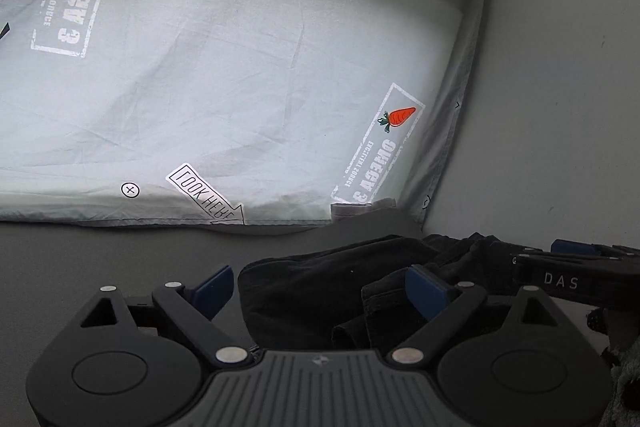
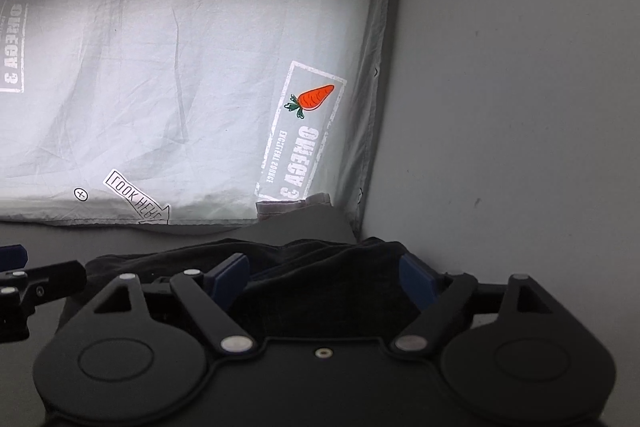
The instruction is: Fold clothes
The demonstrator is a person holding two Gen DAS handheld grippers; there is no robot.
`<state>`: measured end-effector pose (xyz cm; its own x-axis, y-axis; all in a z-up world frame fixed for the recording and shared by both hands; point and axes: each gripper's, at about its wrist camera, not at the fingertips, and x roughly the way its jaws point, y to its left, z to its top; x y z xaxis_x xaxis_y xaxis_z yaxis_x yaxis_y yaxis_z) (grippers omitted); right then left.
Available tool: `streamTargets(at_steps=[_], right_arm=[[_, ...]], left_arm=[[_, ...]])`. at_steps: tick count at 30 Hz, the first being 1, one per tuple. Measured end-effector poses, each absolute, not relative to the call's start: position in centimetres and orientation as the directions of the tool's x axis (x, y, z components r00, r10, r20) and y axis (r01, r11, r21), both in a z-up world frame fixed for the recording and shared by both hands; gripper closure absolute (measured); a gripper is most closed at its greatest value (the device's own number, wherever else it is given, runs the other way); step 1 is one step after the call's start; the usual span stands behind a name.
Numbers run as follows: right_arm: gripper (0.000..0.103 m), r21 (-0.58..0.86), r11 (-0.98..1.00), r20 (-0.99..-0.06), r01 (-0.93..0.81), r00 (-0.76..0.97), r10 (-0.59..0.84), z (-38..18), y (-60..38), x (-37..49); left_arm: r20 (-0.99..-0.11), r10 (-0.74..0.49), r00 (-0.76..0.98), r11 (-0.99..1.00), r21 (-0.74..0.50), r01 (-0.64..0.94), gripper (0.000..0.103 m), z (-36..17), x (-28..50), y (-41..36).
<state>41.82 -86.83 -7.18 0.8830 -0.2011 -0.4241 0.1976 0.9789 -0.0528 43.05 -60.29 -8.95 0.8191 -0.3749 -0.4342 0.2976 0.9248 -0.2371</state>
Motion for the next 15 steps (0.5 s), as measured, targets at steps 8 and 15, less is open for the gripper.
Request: streamTargets(at_steps=[8, 15], right_arm=[[0.005, 0.112, 0.993, -0.443, 0.038, 0.897, 0.016, -5.4, -77.2, 27.7], [0.004, 0.147, 0.976, -0.438, -0.158, 0.874, 0.208, -5.0, -65.5, 20.8]], left_arm=[[-0.543, -0.310, 0.780, 0.939, -0.305, 0.161, 0.000, -6.5, 28.0, -47.5], [-0.495, -0.151, 0.856, 0.950, -0.313, -0.013, 0.000, -2.8, 18.4, -36.9]])
